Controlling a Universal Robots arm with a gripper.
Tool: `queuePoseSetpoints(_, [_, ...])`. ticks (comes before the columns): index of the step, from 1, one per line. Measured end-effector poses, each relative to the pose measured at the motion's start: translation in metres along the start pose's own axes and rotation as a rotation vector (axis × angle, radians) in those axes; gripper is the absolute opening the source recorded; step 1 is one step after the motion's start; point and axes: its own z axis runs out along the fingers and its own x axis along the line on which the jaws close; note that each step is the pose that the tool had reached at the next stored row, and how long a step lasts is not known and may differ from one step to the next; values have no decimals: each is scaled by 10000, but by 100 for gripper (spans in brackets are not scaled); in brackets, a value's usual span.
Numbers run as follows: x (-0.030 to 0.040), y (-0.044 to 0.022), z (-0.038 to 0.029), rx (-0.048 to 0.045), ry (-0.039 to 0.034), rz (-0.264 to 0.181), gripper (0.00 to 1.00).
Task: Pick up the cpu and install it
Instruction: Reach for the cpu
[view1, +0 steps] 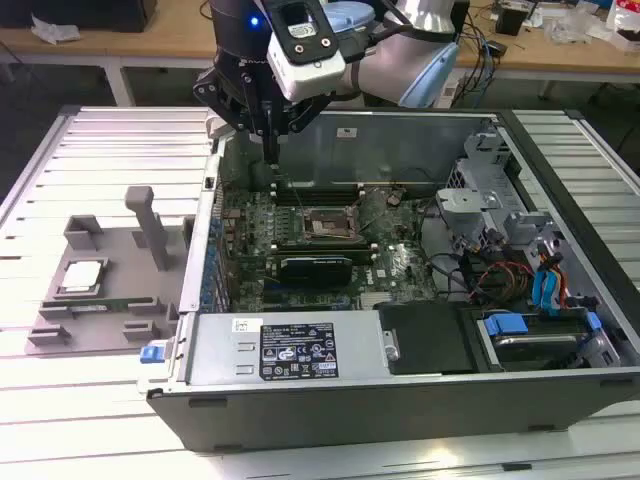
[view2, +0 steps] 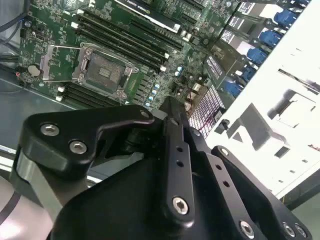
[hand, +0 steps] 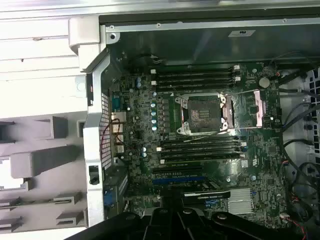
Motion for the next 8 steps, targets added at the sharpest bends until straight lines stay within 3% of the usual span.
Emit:
queuePoseSetpoints(3, [33,-3,-1,0,-1,0,11])
queuePoseSetpoints(4, [101,-7,-3,0,-1,0,11])
queuePoseSetpoints(8, [214,-16,-6,0,-1,1,11])
